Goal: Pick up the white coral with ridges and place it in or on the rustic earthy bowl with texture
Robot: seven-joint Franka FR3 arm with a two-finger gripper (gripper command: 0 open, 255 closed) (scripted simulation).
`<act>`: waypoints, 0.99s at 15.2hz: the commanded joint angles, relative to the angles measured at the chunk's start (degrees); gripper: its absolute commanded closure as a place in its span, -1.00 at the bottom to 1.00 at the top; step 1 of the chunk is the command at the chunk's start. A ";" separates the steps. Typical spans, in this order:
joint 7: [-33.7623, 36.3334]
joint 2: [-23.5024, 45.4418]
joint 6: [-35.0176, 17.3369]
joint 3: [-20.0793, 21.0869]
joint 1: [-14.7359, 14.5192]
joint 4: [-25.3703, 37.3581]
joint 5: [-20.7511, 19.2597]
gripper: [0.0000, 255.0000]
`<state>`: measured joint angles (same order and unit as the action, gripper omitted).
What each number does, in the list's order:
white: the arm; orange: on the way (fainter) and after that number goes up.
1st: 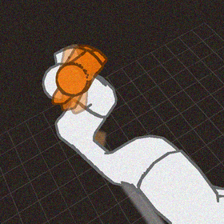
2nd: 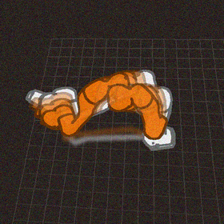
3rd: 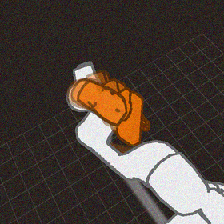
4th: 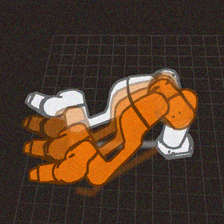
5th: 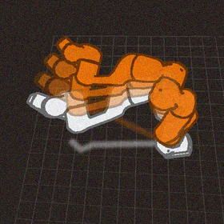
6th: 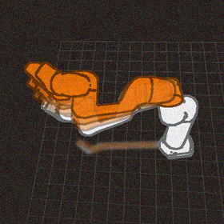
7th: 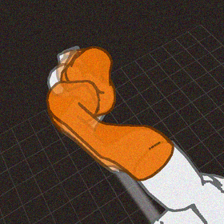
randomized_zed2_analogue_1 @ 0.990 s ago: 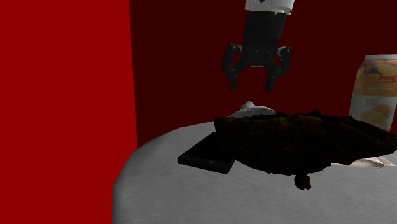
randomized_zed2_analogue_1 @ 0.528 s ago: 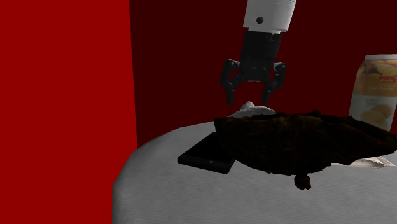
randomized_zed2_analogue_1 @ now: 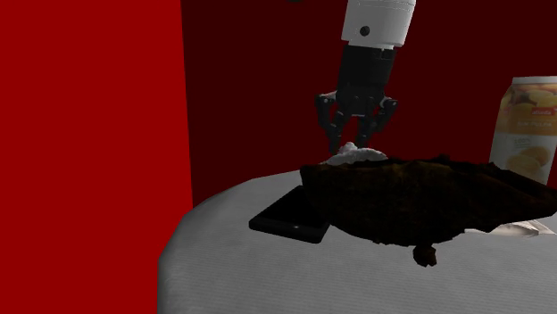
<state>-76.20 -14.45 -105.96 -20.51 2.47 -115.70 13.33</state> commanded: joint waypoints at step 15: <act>1.32 0.30 5.19 0.03 -0.09 5.55 -0.19 1.00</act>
<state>-74.95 -14.32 -101.62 -20.39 2.36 -111.14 13.12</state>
